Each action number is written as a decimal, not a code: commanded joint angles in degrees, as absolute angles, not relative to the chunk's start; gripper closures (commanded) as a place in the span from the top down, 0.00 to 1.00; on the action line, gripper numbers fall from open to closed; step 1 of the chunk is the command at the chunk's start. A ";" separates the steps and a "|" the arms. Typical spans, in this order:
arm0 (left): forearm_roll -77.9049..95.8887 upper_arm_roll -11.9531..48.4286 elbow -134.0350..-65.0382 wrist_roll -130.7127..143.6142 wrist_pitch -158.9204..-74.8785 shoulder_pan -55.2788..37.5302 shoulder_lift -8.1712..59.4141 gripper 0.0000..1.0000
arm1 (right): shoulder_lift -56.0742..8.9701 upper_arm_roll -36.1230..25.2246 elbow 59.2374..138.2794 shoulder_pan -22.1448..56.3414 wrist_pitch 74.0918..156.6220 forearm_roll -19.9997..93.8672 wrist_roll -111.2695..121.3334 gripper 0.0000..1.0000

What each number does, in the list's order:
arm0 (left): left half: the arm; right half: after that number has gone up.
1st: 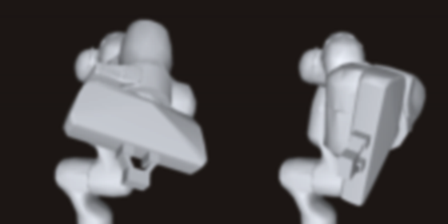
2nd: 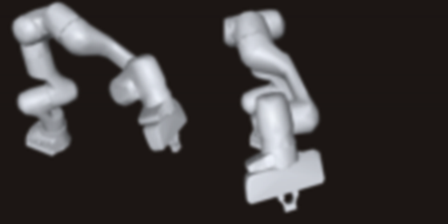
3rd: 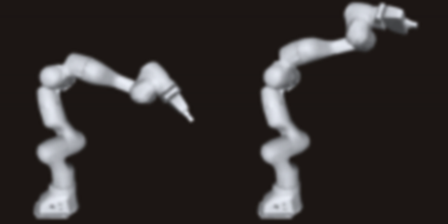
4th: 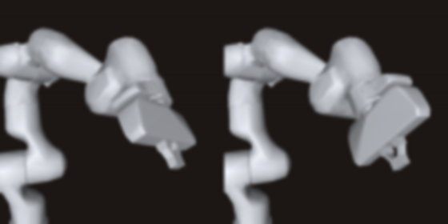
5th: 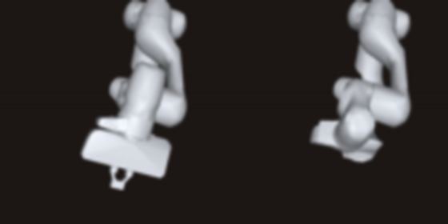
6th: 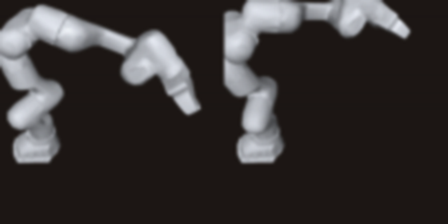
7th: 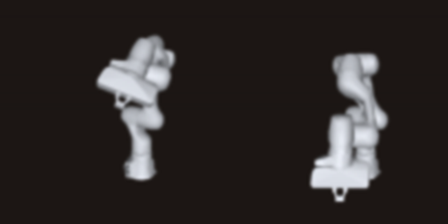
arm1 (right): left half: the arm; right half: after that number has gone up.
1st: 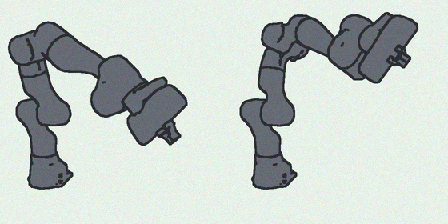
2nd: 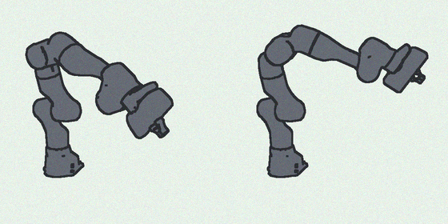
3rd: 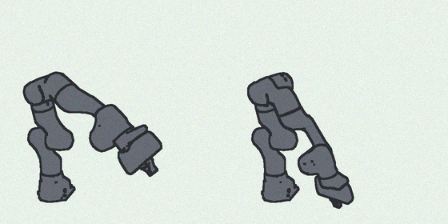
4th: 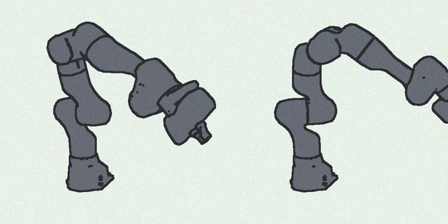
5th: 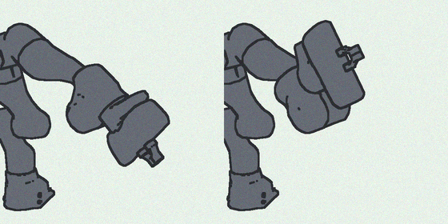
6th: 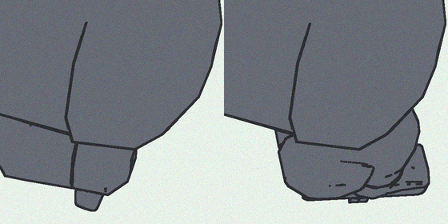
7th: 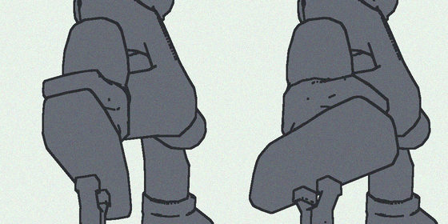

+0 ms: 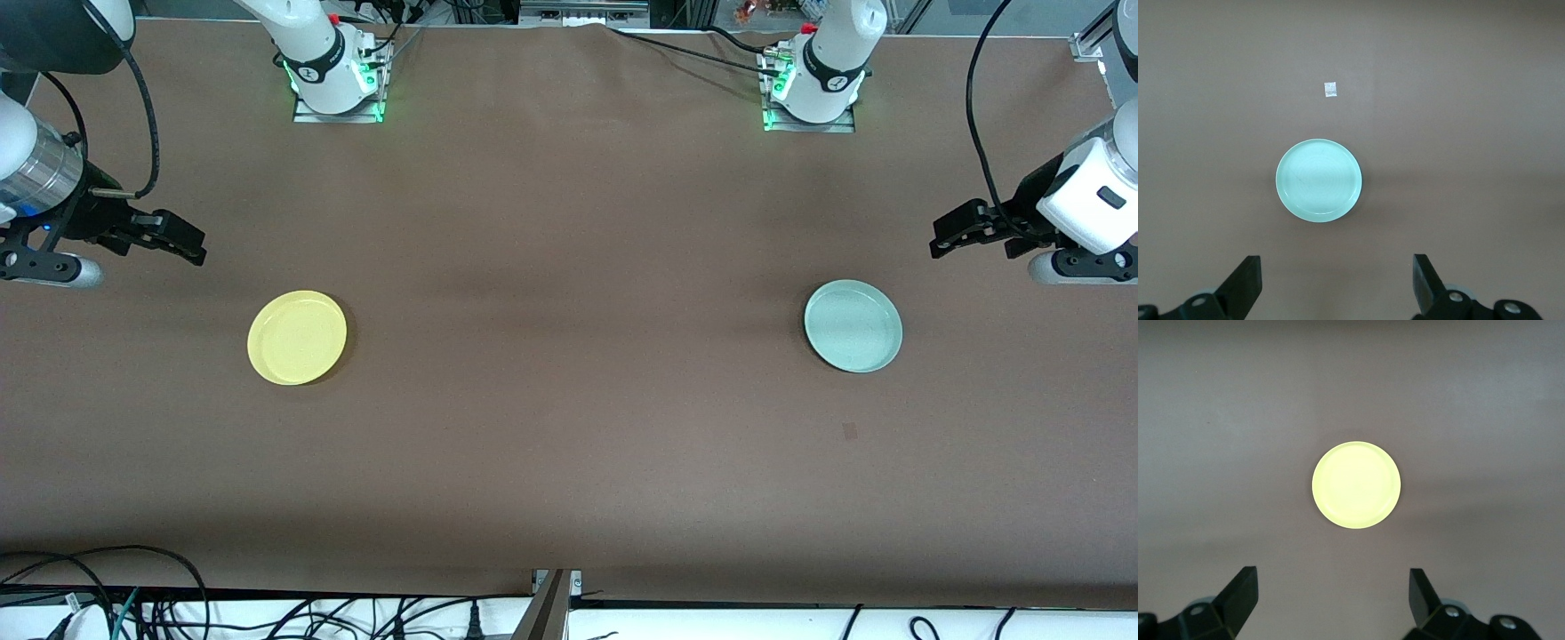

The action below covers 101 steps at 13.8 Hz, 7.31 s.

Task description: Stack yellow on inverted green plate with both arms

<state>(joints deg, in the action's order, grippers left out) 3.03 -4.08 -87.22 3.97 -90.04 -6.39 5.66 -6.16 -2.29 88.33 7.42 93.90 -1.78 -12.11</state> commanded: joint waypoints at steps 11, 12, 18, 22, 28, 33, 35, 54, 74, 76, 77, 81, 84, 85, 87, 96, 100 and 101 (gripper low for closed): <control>-2.01 -4.40 -84.37 0.97 -89.55 -3.87 14.49 1.00 | -6.15 -2.81 87.71 8.17 93.78 -2.64 -13.10 1.00; -4.02 -4.48 -84.46 0.62 -91.39 -3.78 16.42 1.00 | -6.15 -2.81 87.71 8.17 93.78 -2.64 -13.10 1.00; -4.13 -3.96 -93.22 -8.96 -108.68 2.98 23.29 1.00 | -6.15 -2.81 87.71 8.17 93.78 -2.55 -13.18 1.00; -1.14 -3.96 -105.36 -10.71 -122.31 4.39 23.29 1.00 | -6.07 -2.81 87.71 8.17 93.78 -2.55 -13.10 1.00; -0.97 -3.69 -111.80 -13.26 -135.16 7.10 26.80 1.00 | -6.07 -2.81 87.71 8.17 93.78 -2.55 -13.18 1.00; 1.23 -0.62 -114.60 -14.85 -137.28 10.72 28.65 1.00 | -6.15 -2.81 87.71 8.17 93.78 -2.55 -13.18 1.00; 1.32 -0.62 -115.22 -14.85 -137.37 10.90 28.57 1.00 | -6.15 -2.81 87.71 8.17 93.78 -2.55 -13.18 1.00; -3.65 3.43 -103.57 -6.89 -116.58 3.19 23.20 0.00 | -6.07 -2.81 87.71 8.17 93.78 -2.55 -13.18 1.00; -64.06 2.37 -74.55 42.19 -63.11 -50.44 50.00 0.00 | -6.15 -2.81 87.71 8.17 93.78 -2.64 -13.18 1.00; -64.25 2.37 -70.85 42.19 -62.05 -51.76 52.02 0.00 | -6.15 -2.81 87.71 8.17 93.78 -2.64 -13.18 1.00; -64.34 2.29 -70.06 42.27 -62.31 -52.72 52.47 0.00 | -6.15 -2.81 87.71 8.17 93.78 -2.64 -13.18 1.00; -70.39 2.37 -69.87 42.10 -62.67 -57.73 54.05 0.00 | -6.15 -2.81 87.71 8.17 93.78 -2.64 -13.18 1.00; -70.40 2.46 -69.87 42.01 -64.50 -60.89 54.05 0.00 | -6.15 -2.81 87.71 8.17 93.78 -2.64 -13.18 1.00; -70.40 2.46 -69.96 42.71 -66.08 -61.69 54.14 0.00 | -6.15 -2.81 87.71 8.17 93.78 -2.64 -13.18 1.00; -70.40 2.55 -69.96 43.07 -69.76 -62.14 54.14 0.00 | -6.15 -2.81 87.71 8.17 93.78 -2.55 -13.18 1.00; -71.19 2.37 -69.96 43.07 -77.17 -63.37 56.69 0.00 | -6.15 -2.81 87.71 8.17 93.78 -2.64 -13.18 1.00; -71.02 2.55 -69.61 42.28 -79.01 -63.37 56.69 0.28 | -6.07 -2.81 87.71 8.17 93.78 -2.64 -13.18 1.00; -70.84 2.64 -69.61 42.10 -79.27 -63.37 56.60 0.71 | -6.15 -2.81 87.71 8.17 93.78 -2.64 -13.18 1.00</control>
<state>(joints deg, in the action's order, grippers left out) -69.76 3.08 -71.57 43.57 -79.00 -62.77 55.69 -6.16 -2.51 88.28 7.63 93.92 -1.78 -12.21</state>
